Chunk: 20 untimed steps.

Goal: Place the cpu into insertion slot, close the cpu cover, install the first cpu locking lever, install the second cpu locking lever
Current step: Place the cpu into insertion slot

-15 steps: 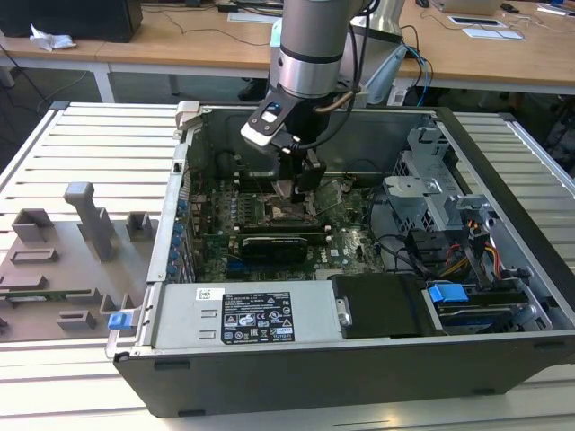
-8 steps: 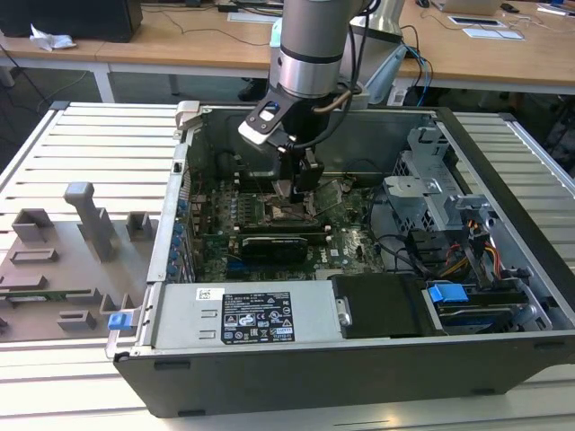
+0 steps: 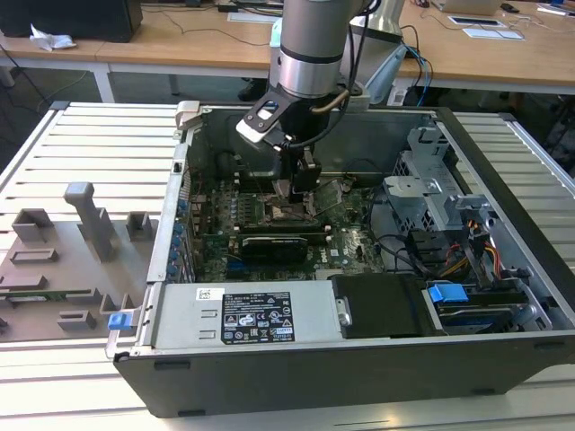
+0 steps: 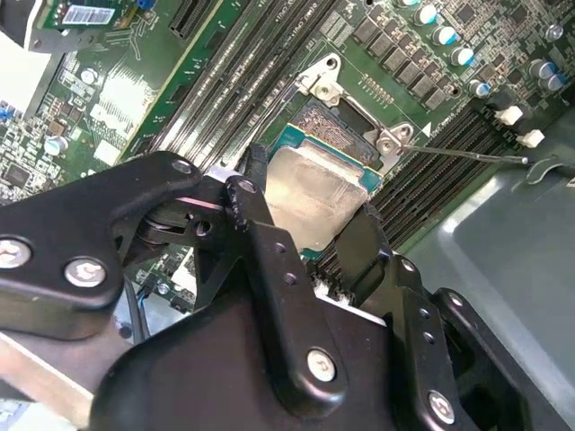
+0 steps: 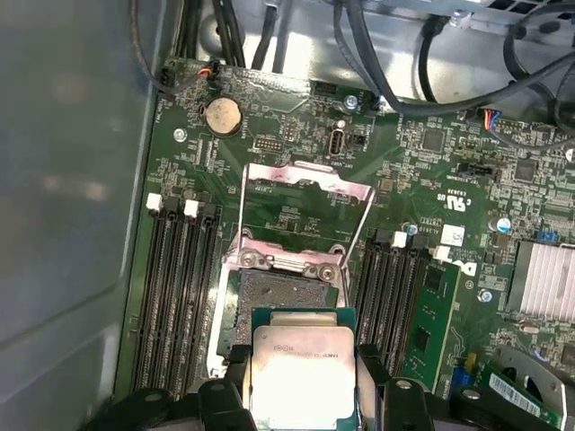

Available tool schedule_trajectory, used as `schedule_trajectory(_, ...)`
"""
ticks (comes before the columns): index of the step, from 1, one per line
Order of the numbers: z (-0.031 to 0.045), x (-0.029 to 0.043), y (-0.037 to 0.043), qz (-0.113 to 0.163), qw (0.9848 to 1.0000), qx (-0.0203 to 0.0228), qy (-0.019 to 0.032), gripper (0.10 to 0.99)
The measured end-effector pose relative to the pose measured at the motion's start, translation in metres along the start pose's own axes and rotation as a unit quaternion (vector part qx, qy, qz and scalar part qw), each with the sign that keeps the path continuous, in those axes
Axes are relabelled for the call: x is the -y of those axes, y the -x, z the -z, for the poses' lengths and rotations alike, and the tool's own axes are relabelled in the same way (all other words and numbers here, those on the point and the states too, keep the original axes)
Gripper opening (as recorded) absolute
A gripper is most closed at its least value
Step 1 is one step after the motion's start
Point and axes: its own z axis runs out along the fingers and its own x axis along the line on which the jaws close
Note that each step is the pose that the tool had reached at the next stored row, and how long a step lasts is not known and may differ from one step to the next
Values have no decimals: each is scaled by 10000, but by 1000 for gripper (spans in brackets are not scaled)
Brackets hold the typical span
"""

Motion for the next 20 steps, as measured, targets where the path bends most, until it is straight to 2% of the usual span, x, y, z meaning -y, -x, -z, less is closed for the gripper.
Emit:
schedule_trajectory(3, 0, 0, 0, -297, 9996, 5, -5, 545)
schedule_trajectory(5, -1, -1, 0, -472, 9989, 25, -10, 545)
schedule_trajectory(8, -1, 0, 0, -603, 9982, 36, -13, 545)
schedule_trajectory(16, -2, 0, 0, -813, 9967, 38, -17, 545)
schedule_trajectory(20, -3, -1, 0, -827, 9966, 38, -18, 545)
